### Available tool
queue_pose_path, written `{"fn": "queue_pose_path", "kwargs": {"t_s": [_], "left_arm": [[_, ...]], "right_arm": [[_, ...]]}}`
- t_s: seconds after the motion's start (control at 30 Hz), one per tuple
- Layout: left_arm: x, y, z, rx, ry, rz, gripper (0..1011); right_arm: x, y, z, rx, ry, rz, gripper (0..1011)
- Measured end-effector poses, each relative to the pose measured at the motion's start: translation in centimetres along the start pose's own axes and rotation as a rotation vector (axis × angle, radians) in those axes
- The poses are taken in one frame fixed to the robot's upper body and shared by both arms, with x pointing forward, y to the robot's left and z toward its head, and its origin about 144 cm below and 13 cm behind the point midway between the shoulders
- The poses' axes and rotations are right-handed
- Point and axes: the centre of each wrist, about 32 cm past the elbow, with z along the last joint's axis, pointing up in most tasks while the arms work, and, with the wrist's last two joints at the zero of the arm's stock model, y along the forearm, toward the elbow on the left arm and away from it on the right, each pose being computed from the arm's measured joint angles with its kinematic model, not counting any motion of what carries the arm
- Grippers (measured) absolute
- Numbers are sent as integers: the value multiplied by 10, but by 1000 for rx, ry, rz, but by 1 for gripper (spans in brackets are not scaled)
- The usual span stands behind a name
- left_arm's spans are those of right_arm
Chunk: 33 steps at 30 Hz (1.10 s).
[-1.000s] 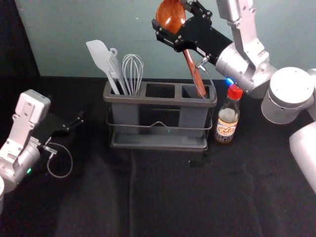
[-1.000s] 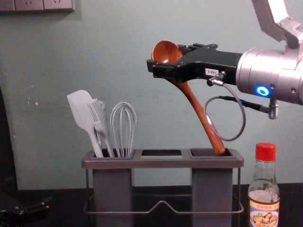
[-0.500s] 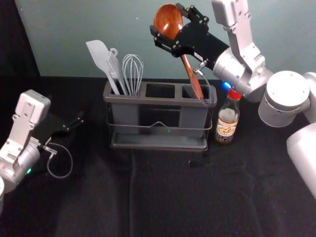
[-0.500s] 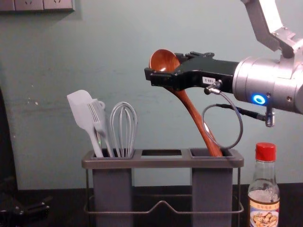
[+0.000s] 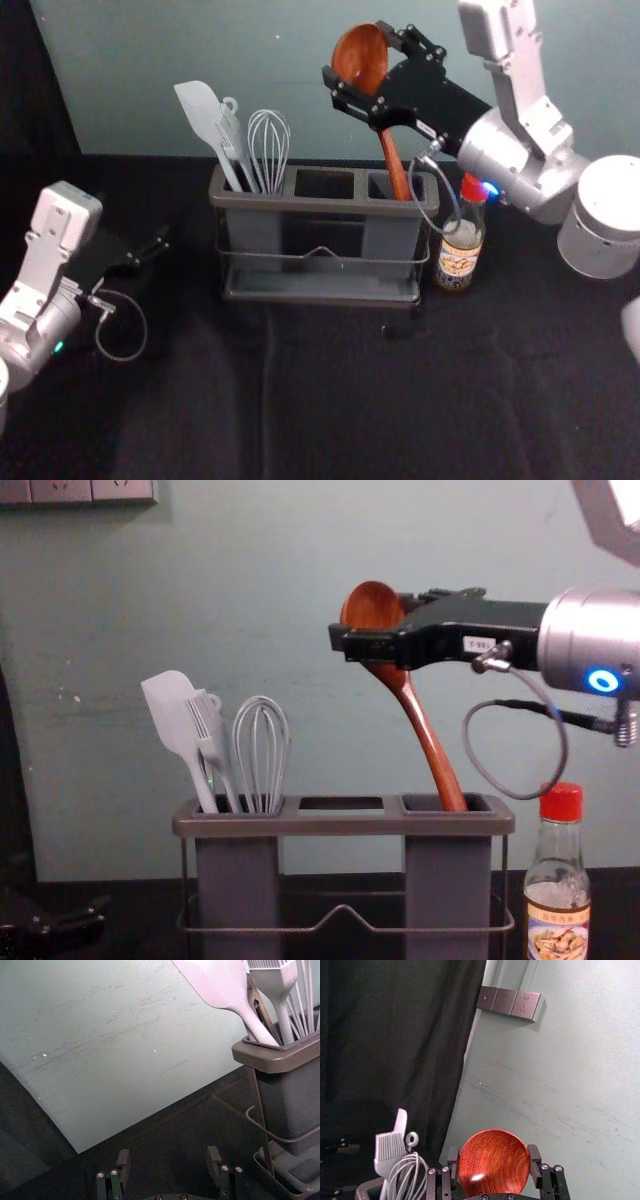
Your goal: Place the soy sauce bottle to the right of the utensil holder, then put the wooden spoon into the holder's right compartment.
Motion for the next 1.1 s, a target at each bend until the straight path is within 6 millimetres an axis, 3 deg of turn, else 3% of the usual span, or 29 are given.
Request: {"fn": "queue_pose_path", "kwargs": {"t_s": [0.33, 0.63, 1.1], "left_arm": [[0, 0, 0, 0, 0, 0, 1005], [0, 0, 0, 0, 0, 0, 1005], [0, 0, 0, 0, 0, 0, 1005]], "right_arm": [[-3, -28, 10, -21, -6, 4, 840], [-10, -53, 2, -59, 31, 10, 839], [-18, -58, -17, -102, 67, -3, 840]]}}
